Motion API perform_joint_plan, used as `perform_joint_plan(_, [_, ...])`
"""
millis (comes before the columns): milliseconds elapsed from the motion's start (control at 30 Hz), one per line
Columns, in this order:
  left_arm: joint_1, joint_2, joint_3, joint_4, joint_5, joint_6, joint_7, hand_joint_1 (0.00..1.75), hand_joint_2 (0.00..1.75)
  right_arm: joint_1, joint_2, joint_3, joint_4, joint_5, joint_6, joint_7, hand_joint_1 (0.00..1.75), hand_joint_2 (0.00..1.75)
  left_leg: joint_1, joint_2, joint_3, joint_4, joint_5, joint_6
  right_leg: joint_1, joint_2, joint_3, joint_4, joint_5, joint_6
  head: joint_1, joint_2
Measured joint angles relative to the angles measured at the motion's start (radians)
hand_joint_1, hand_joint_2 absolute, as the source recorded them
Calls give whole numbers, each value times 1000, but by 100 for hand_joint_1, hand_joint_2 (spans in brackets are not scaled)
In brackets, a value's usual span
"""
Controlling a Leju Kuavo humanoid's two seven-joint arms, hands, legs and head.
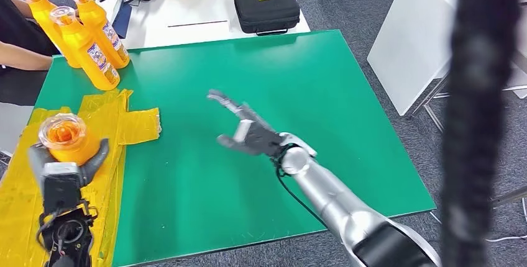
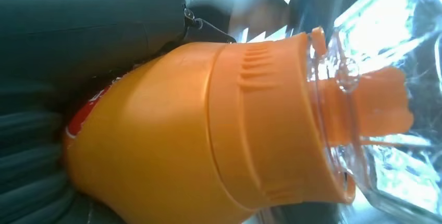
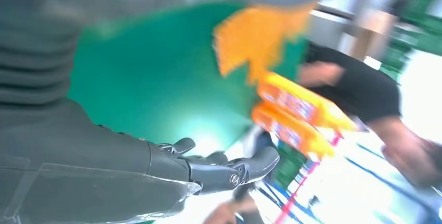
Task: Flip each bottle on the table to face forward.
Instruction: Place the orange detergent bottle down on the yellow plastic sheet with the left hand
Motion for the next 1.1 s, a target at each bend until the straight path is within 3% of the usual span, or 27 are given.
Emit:
perform_joint_plan(67, [14,-21,25,-32,-261,115,-3,175,175,50,-31,-80,-96,-3,31,0,0,0,0,-3,-1,0,0,0,0,-2,0,0,-1,1,0,0])
perform_joint_plan(133, [17,-55,58,-52,-474,142,0,175,175,87,-51,-140,-167,5,47,8,0,0,-1,-4,-1,0,0,0,-1,-3,0,-1,-2,3,1,0])
perform_joint_plan(233, [11,-94,82,-50,-622,148,37,175,175,116,-65,-193,-232,17,58,13,0,0,-1,-3,-1,0,-1,1,-1,-3,0,-1,-1,3,0,0])
perform_joint_plan(367, [-38,-101,77,29,-842,150,226,175,175,122,-64,-224,-256,43,69,13,0,0,-1,-3,0,0,1,1,0,-3,0,-1,0,3,0,0])
perform_joint_plan(467, [-99,-67,12,155,-909,149,427,175,175,119,-50,-234,-259,69,74,12,0,0,0,-3,0,0,2,0,0,-3,0,-1,1,2,0,0])
perform_joint_plan(533, [-144,-38,-42,252,-920,149,517,175,175,116,-40,-236,-258,79,75,12,0,0,1,-2,0,0,3,0,0,-3,0,0,2,1,0,0])
perform_joint_plan(800, [-286,19,-187,590,-926,150,624,175,175,105,-24,-238,-253,104,81,13,0,0,0,-3,-1,0,3,-1,0,-3,0,0,2,1,0,0])
perform_joint_plan(833, [-304,24,-203,632,-925,150,636,139,175,105,-22,-239,-252,108,81,13,0,0,0,-3,-1,0,3,-1,0,-3,0,0,2,1,0,0])
perform_joint_plan(933, [-356,38,-235,744,-903,150,645,8,175,107,-21,-241,-248,115,72,15,0,0,0,-3,-1,0,3,-1,0,-3,0,0,2,1,0,0])
perform_joint_plan(967, [-373,41,-242,781,-889,150,645,0,175,109,-21,-241,-246,117,67,16,0,0,0,-3,-1,0,3,-1,0,-3,0,0,2,1,0,0])
perform_joint_plan(1100, [-422,56,-254,909,-868,150,646,0,175,115,-23,-242,-234,119,58,16,0,0,0,-2,-1,0,3,-1,0,-2,0,0,2,1,0,0])
